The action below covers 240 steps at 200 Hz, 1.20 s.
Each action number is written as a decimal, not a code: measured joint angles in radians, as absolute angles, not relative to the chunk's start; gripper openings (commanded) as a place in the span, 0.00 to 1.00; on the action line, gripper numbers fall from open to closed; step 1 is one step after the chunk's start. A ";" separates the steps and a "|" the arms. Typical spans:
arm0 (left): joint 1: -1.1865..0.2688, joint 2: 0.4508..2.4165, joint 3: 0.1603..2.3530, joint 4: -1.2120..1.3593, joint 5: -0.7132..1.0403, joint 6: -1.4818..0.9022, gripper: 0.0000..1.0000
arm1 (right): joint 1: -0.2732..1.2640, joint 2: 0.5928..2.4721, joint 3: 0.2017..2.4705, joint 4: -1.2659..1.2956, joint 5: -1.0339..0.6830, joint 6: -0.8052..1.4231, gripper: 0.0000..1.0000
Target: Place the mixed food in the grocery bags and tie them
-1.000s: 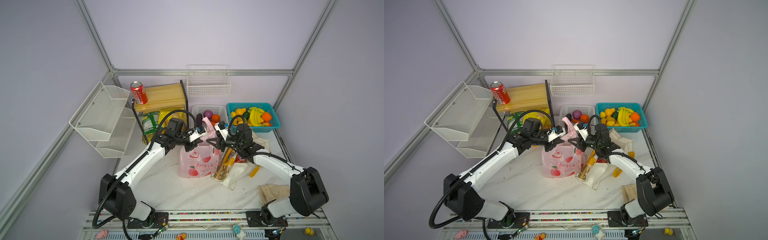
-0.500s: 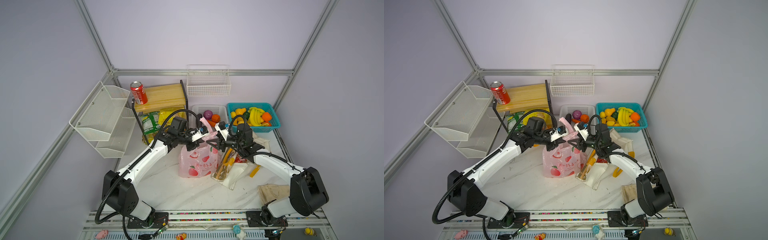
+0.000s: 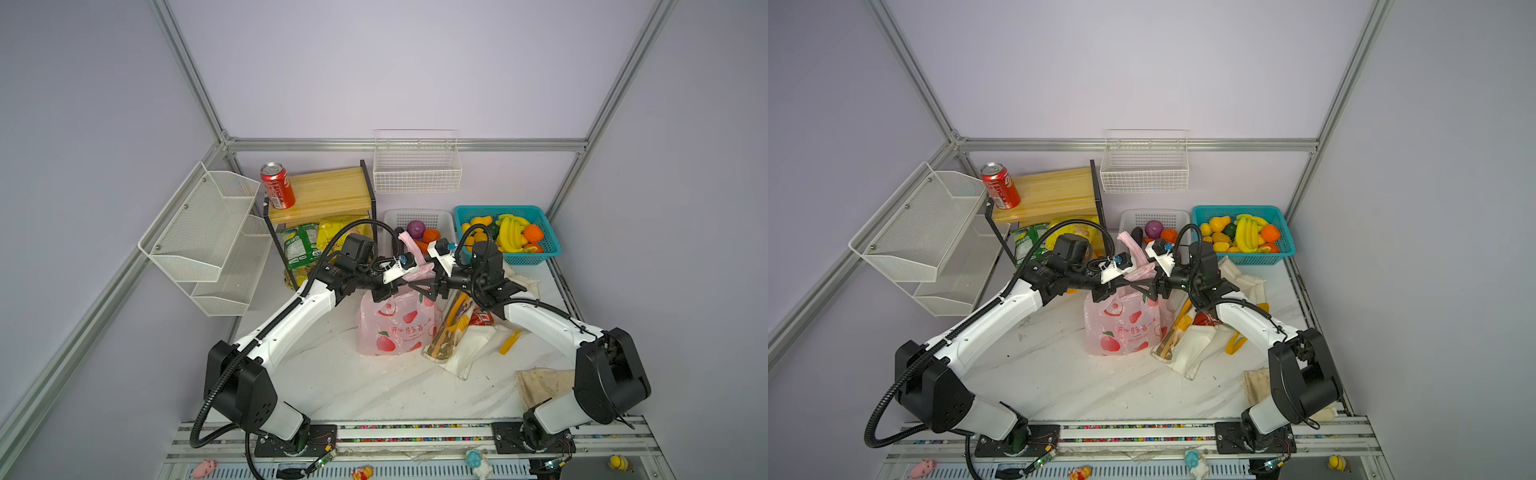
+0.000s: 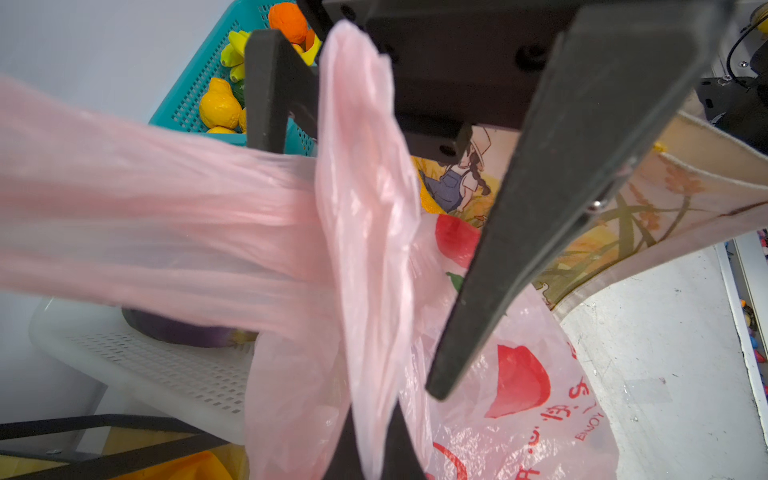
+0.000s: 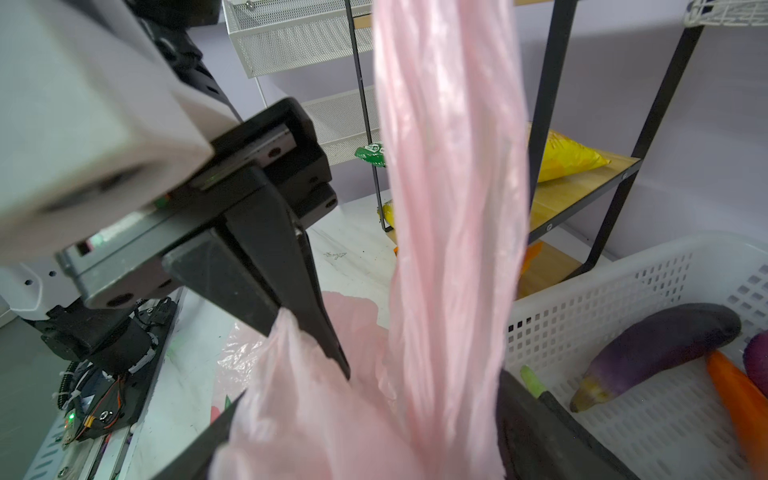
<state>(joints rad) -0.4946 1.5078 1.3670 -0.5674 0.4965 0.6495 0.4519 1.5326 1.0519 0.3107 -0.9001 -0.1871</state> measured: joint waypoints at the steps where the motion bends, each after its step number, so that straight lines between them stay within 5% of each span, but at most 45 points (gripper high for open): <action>1: -0.495 1.508 1.367 -0.567 0.496 0.649 0.00 | 0.451 1.534 1.053 0.311 -0.902 -0.187 0.83; 35: -0.495 1.508 1.367 -0.567 0.490 0.649 0.00 | 0.450 1.576 1.074 0.357 -0.971 -0.178 0.76; 170: -0.498 1.508 1.367 -0.567 0.445 0.649 0.00 | 0.441 1.594 1.085 0.400 -1.049 -0.158 0.11; 217: -0.486 1.490 1.367 -0.552 0.449 0.608 0.52 | 0.432 1.591 1.081 0.401 -1.050 -0.153 0.02; 240: -0.450 1.443 1.367 -0.501 0.515 0.539 0.69 | 0.432 1.579 1.062 0.403 -1.047 -0.145 0.02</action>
